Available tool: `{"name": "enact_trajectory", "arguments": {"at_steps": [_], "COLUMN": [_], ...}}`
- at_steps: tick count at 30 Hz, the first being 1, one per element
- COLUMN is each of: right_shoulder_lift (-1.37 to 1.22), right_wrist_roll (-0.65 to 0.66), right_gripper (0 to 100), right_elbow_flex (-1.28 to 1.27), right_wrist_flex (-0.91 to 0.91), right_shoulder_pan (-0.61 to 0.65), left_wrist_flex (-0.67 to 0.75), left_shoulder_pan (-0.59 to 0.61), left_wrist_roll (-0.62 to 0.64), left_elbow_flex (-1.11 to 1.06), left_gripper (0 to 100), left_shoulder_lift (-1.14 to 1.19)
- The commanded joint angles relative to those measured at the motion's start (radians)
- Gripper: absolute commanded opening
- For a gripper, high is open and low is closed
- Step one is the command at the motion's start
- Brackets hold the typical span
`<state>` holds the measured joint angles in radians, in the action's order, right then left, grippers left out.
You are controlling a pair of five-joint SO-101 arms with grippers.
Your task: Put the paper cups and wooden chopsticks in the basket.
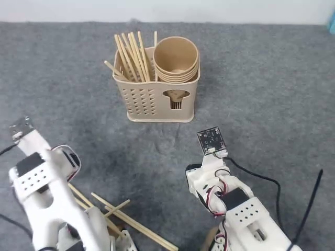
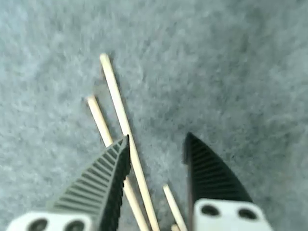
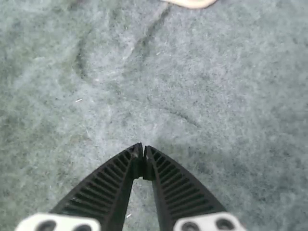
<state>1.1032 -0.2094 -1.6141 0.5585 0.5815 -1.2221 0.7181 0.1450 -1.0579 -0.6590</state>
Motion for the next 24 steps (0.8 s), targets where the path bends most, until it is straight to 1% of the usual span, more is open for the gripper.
{"name": "enact_trajectory", "arguments": {"at_steps": [1, 4, 8, 14, 16, 21, 24], "right_shoulder_lift": [0.027, 0.027, 0.027, 0.027, 0.027, 0.027, 0.027], "right_wrist_roll": [-0.003, -0.003, -0.003, -0.003, -0.003, -0.003, -0.003], "right_gripper": [0.8, 0.8, 0.8, 0.8, 0.8, 0.8, 0.8], "right_elbow_flex": [0.015, 0.015, 0.015, 0.015, 0.015, 0.017, 0.017], "right_wrist_flex": [0.007, 0.007, 0.007, 0.007, 0.005, 0.005, 0.007], "right_shoulder_pan": [-0.01, -0.01, -0.01, -0.01, -0.01, -0.01, -0.01], "left_wrist_flex": [0.129, 0.155, 0.184, 0.25, 0.25, 0.242, 0.235], "left_shoulder_pan": [0.006, 0.005, 0.006, 0.083, 0.101, 0.103, 0.101], "left_wrist_roll": [0.014, 0.014, 0.015, 0.014, 0.014, 0.021, 0.021], "left_elbow_flex": [-0.045, -0.071, -0.045, 0.044, 0.081, 0.156, 0.166], "left_gripper": [17, 15, 15, 15, 15, 15, 11], "left_shoulder_lift": [-0.037, 0.005, 0.101, 0.281, 0.344, 0.47, 0.485]}}
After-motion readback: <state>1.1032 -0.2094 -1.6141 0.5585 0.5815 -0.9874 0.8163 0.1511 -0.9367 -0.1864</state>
